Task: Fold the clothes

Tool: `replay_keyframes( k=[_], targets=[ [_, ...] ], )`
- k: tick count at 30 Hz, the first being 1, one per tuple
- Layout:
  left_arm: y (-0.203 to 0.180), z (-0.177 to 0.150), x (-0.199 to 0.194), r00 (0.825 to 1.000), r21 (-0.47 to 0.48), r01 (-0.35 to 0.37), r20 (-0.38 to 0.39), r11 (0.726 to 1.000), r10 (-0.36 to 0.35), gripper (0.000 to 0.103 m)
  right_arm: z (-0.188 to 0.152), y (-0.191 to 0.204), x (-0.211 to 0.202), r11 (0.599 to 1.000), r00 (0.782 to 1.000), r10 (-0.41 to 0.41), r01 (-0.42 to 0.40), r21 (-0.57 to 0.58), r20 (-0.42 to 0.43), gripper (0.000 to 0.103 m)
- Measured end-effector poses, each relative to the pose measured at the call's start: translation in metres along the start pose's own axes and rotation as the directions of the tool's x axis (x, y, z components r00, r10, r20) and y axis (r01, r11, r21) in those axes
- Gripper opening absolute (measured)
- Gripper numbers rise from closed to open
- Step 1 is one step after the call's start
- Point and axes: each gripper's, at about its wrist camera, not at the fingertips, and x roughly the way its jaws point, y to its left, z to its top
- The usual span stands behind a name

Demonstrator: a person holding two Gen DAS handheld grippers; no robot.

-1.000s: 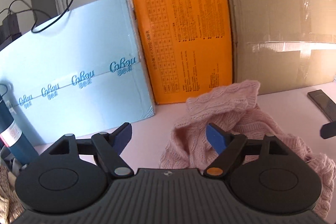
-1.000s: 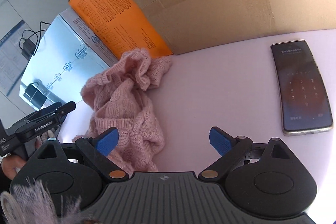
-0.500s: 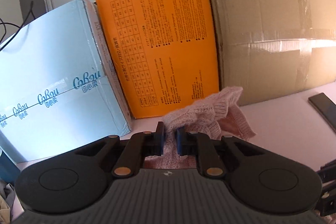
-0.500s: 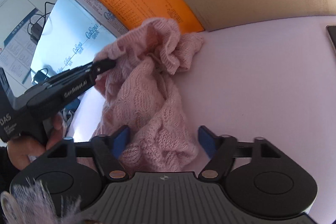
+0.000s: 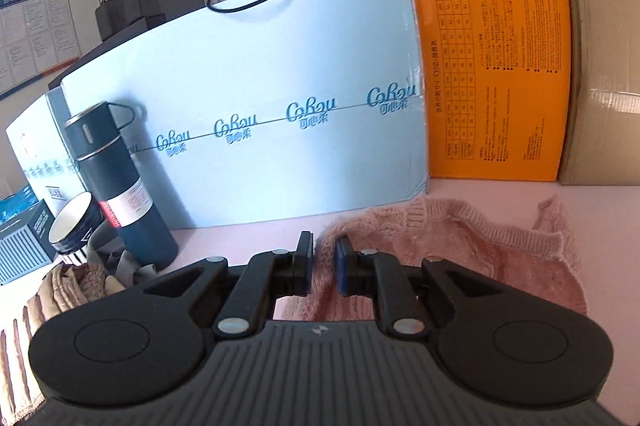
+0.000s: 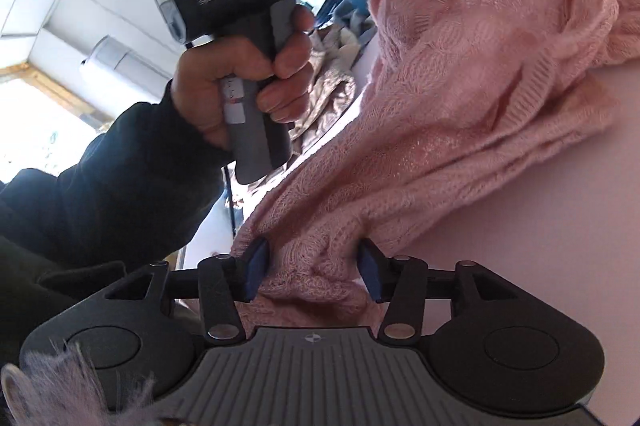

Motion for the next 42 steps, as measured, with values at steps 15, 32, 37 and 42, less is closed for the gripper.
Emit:
replay_keyframes(
  k=[15, 32, 37, 42],
  targets=[
    [0.034, -0.060, -0.003, 0.984, -0.023, -0.107, -0.149, 0.994, 0.102, 0.012, 0.038, -0.057, -0.076, 0.762, 0.714, -0.647, 0.605, 0.230, 0.268, 0.081],
    [0.015, -0.064, 0.010, 0.986, 0.010, -0.040, -0.163, 0.999, 0.041, 0.072, 0.087, -0.075, -0.066, 0.726, 0.588, -0.677, 0.634, 0.267, 0.443, 0.015],
    [0.012, -0.063, 0.009, 0.989, 0.016, -0.019, -0.149, 1.000, 0.021, 0.078, 0.060, -0.057, -0.148, 0.561, 0.283, -0.788, 0.697, 0.447, 0.548, 0.015],
    [-0.003, -0.060, 0.006, 0.989, 0.038, 0.039, -0.145, 0.999, -0.033, 0.078, 0.034, -0.061, -0.184, 0.447, 0.190, -0.863, 0.719, 0.532, 0.468, 0.027]
  ],
)
